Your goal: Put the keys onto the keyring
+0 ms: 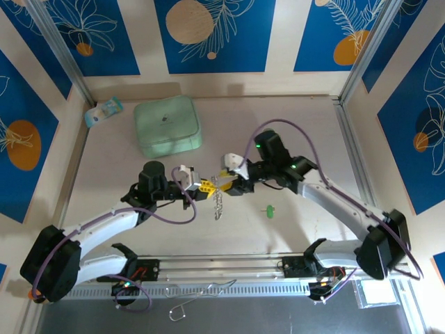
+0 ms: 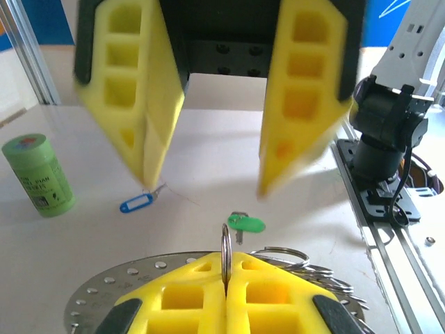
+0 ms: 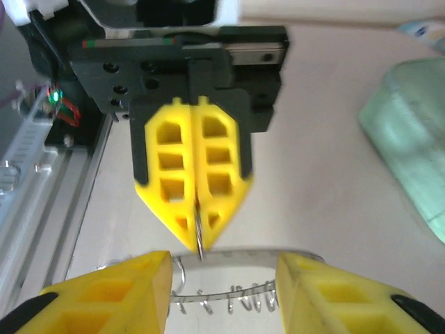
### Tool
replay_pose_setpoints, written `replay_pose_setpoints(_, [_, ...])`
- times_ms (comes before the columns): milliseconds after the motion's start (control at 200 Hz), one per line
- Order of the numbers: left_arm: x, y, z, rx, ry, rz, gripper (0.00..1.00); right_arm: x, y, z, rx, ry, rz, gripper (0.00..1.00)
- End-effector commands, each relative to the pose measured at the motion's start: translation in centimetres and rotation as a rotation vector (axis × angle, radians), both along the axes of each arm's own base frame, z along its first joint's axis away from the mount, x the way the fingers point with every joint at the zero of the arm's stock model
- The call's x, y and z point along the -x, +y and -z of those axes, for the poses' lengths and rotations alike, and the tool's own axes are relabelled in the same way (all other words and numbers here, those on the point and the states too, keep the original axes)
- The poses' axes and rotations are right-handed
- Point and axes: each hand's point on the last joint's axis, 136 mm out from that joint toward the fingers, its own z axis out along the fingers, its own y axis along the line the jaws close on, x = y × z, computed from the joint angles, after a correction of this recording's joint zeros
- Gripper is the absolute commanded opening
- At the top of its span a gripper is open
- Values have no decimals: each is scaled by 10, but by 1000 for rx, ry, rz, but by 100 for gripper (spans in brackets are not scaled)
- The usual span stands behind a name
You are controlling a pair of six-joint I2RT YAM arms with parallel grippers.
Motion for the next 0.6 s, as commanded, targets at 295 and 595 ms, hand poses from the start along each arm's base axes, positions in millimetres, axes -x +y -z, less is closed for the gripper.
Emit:
replay_pose_setpoints(295, [14, -3, -29, 133, -107, 64, 0, 16, 14, -13, -157, 28, -74, 32])
replay_pose_setpoints(595, [16, -3, -30, 145, -108, 83, 0, 14, 26, -8, -143, 19, -84, 23])
